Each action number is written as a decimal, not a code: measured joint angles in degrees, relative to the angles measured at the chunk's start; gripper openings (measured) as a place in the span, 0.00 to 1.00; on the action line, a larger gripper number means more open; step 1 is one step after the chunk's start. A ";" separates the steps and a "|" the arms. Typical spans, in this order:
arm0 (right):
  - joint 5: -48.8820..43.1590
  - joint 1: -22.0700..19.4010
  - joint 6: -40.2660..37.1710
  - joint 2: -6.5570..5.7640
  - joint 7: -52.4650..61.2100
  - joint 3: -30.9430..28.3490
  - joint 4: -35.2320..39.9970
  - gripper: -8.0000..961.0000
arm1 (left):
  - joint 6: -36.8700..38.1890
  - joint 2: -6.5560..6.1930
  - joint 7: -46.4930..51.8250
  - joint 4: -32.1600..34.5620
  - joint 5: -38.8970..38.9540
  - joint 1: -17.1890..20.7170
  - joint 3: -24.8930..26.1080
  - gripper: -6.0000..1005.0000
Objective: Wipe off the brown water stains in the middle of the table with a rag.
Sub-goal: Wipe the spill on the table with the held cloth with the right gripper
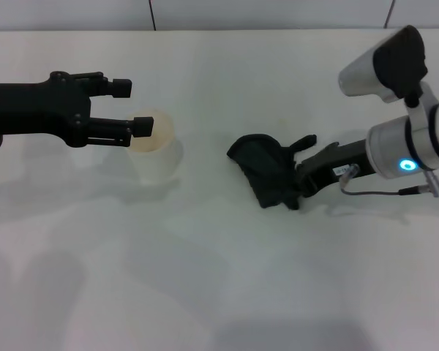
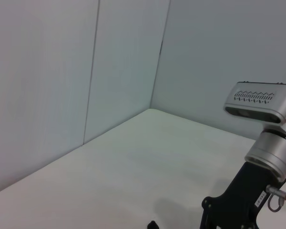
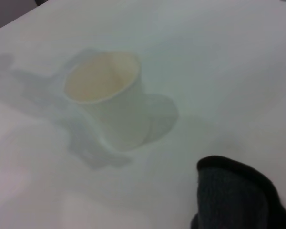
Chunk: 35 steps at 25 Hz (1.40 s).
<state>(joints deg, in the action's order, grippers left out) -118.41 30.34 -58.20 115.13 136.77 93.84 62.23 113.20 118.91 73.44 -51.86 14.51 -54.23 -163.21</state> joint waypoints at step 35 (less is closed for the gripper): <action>-3.47 -6.79 -2.25 -0.20 -0.95 -10.15 4.75 0.12 | 0.09 0.00 -0.31 -0.09 0.75 0.88 0.00 0.87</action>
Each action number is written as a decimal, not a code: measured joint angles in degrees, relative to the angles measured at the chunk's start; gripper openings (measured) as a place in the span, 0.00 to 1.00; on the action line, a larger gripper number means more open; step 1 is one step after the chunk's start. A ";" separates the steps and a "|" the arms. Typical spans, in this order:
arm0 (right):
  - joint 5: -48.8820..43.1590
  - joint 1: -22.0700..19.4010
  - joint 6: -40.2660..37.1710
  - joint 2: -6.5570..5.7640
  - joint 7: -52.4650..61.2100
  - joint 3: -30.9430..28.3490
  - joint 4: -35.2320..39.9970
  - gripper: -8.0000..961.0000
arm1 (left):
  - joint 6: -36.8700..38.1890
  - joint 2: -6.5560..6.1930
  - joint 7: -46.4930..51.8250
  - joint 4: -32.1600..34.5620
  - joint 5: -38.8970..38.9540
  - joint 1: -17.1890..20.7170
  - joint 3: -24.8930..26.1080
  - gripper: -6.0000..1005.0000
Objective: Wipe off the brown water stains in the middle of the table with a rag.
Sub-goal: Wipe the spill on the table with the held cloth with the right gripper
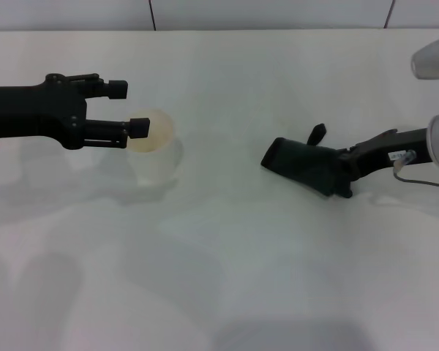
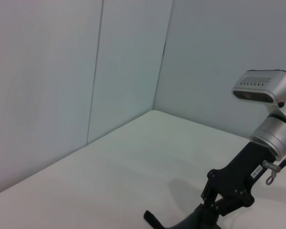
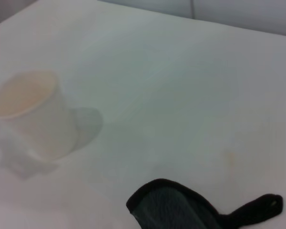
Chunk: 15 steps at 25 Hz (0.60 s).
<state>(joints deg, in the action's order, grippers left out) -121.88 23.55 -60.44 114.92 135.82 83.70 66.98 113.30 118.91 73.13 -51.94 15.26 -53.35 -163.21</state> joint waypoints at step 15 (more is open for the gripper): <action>-0.13 -3.29 -0.15 -0.14 -0.83 -4.04 0.07 0.12 | -0.10 0.00 0.07 0.00 0.03 0.00 0.00 0.87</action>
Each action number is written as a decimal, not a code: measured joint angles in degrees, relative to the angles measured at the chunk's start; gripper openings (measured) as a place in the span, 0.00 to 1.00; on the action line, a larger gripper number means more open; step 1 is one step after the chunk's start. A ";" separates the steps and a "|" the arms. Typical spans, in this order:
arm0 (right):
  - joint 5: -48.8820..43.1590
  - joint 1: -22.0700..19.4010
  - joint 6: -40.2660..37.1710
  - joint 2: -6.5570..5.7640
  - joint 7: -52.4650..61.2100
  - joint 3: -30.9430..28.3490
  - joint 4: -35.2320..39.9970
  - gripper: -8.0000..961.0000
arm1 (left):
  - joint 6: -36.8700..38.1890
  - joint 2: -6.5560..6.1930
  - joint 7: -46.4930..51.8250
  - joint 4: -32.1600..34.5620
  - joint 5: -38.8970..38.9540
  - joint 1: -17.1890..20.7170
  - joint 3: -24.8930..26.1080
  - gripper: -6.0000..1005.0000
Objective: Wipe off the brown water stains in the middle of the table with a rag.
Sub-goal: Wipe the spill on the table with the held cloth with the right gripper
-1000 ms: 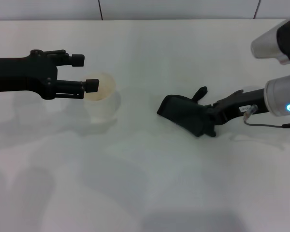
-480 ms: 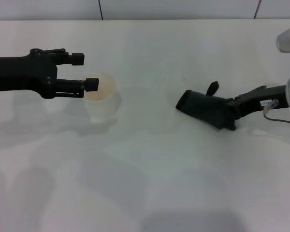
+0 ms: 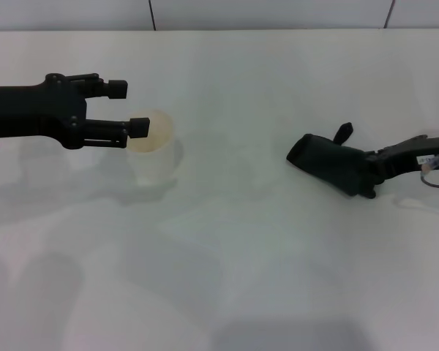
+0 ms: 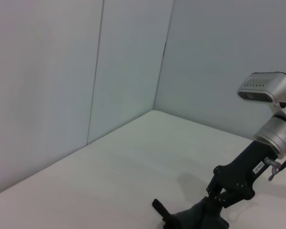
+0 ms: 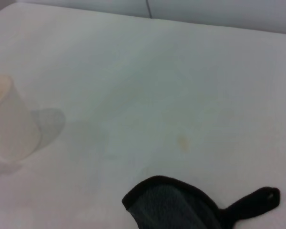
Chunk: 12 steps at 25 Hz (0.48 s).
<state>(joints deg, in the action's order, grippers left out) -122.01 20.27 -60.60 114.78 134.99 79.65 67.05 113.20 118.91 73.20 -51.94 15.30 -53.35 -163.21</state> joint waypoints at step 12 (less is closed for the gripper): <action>-1.37 -3.01 -1.79 -0.06 -0.41 -4.48 0.53 0.13 | 0.00 0.00 -0.06 0.10 -0.01 -0.01 0.00 0.87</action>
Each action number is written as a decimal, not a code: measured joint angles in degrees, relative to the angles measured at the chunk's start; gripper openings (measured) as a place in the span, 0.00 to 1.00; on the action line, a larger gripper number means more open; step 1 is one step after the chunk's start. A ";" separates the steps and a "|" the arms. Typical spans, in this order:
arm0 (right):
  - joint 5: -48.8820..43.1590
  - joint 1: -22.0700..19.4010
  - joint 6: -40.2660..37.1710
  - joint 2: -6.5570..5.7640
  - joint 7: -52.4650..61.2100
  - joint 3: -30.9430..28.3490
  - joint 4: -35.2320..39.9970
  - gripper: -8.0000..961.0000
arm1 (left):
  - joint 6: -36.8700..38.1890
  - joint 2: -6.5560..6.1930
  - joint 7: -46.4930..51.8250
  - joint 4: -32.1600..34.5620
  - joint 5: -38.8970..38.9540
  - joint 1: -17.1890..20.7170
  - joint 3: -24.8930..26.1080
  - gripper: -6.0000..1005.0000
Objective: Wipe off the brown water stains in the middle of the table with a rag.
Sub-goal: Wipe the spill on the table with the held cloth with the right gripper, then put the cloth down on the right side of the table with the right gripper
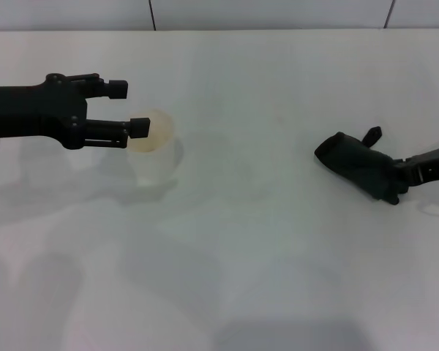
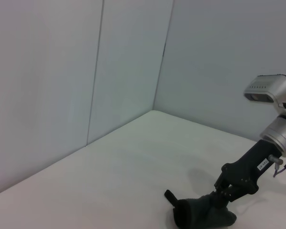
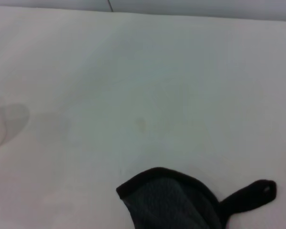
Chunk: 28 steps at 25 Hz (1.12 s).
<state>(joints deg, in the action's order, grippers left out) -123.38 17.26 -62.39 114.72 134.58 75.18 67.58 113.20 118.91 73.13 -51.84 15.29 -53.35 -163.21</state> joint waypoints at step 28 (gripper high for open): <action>4.84 0.67 -11.39 0.11 -8.50 -9.08 1.65 0.30 | 0.01 0.00 0.07 0.23 0.01 0.26 0.00 0.87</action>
<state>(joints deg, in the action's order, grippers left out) -118.53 17.92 -73.78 114.83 126.08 66.10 69.24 113.20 118.91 73.20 -51.62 15.30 -53.09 -163.22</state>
